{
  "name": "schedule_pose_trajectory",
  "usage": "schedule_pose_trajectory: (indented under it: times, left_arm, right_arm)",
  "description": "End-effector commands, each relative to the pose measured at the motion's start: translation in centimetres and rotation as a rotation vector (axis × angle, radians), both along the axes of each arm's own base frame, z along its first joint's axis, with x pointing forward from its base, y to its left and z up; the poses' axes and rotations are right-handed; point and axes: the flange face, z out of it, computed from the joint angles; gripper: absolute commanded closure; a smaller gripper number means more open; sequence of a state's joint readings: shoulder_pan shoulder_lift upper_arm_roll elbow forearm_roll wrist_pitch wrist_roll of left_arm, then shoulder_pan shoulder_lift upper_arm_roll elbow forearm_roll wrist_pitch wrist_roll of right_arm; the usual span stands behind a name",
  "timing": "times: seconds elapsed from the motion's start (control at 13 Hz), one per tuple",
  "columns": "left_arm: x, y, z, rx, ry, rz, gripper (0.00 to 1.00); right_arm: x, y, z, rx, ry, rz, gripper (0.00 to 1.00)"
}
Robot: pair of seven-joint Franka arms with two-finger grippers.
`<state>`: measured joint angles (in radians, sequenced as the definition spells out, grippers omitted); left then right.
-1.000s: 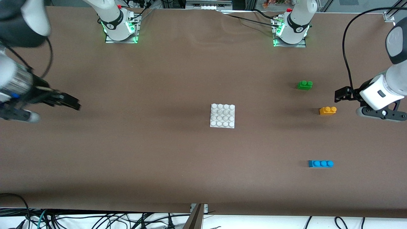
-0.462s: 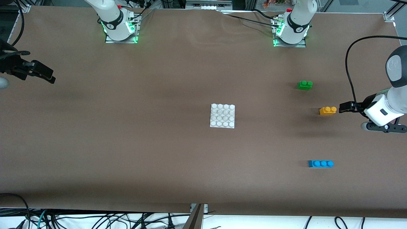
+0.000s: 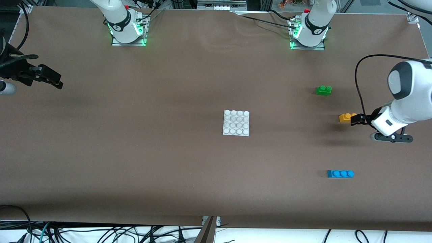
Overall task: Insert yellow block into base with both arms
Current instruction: 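Move the left gripper to the yellow block while the right gripper retracts, then close the left gripper around the yellow block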
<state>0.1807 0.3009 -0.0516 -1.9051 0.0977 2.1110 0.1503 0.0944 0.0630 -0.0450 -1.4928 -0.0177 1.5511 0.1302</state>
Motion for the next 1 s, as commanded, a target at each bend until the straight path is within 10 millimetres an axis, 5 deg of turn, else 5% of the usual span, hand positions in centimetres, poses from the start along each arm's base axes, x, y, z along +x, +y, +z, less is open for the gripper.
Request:
schedule_pose_trajectory:
  times: [0.0,0.31,0.54,0.92]
  left_arm:
    - [-2.4,1.9,-3.0,0.026,-0.039,-0.013,0.00]
    - [-5.3,4.4,-7.3,0.050,-0.095,-0.035,0.00]
    - [-7.5,4.5,-10.8,0.035,-0.142,-0.030,0.00]
    - [-9.1,4.5,-12.7,0.022,-0.111,-0.010,0.00]
  right_arm:
    - [0.1,-0.2,0.1,-0.007,-0.008,0.019,0.00]
    - [0.1,-1.2,1.6,-0.022,-0.040,-0.002,0.00]
    - [0.3,-1.5,2.1,-0.014,-0.052,0.001,0.00]
    - [1.2,-0.5,1.5,-0.007,-0.073,0.014,0.00]
